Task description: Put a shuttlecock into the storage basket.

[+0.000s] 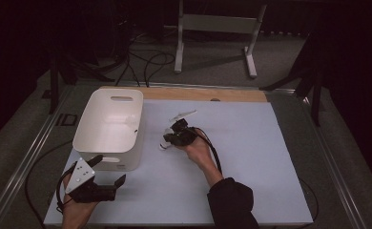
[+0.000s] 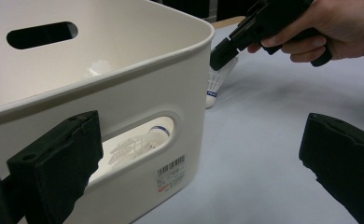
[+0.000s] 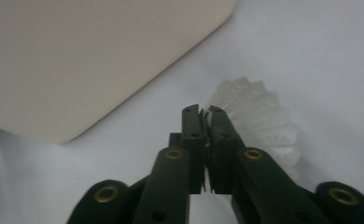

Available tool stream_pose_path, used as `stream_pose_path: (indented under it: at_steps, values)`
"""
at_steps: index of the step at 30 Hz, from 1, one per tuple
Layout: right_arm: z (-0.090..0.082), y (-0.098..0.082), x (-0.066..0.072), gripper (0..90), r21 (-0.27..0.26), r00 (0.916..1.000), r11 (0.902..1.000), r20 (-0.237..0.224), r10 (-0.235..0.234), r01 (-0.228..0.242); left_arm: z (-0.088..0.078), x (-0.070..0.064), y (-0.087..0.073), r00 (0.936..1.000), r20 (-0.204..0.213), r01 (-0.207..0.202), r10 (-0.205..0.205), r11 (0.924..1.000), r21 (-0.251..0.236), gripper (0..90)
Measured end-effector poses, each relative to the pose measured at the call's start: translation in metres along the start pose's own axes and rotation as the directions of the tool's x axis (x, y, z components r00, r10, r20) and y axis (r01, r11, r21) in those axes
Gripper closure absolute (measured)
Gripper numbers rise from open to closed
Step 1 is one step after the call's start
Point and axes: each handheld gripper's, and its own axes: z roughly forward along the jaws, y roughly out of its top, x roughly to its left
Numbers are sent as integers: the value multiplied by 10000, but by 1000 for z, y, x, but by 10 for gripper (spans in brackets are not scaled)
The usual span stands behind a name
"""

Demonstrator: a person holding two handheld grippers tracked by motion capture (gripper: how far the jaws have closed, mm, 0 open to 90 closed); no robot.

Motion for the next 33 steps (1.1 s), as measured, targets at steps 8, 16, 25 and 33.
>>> stream_pose_path:
  at_steps: [8,16,25,33]
  values:
    - [-3,2,3,897,-190,9996,9997,221,-164,168,0,0,0,10000,-16,0,0,10000,7,3]
    - [-7,3,1,897,-431,9992,9990,385,-136,152,0,0,0,10000,-13,0,0,10000,10,3]
    - [-12,5,1,897,-655,9987,9977,488,-116,148,0,0,0,10000,-4,-5,5,10000,12,3]
    - [-15,6,2,898,-739,9981,9971,613,-112,158,0,0,0,10000,-15,-3,3,10000,9,3]
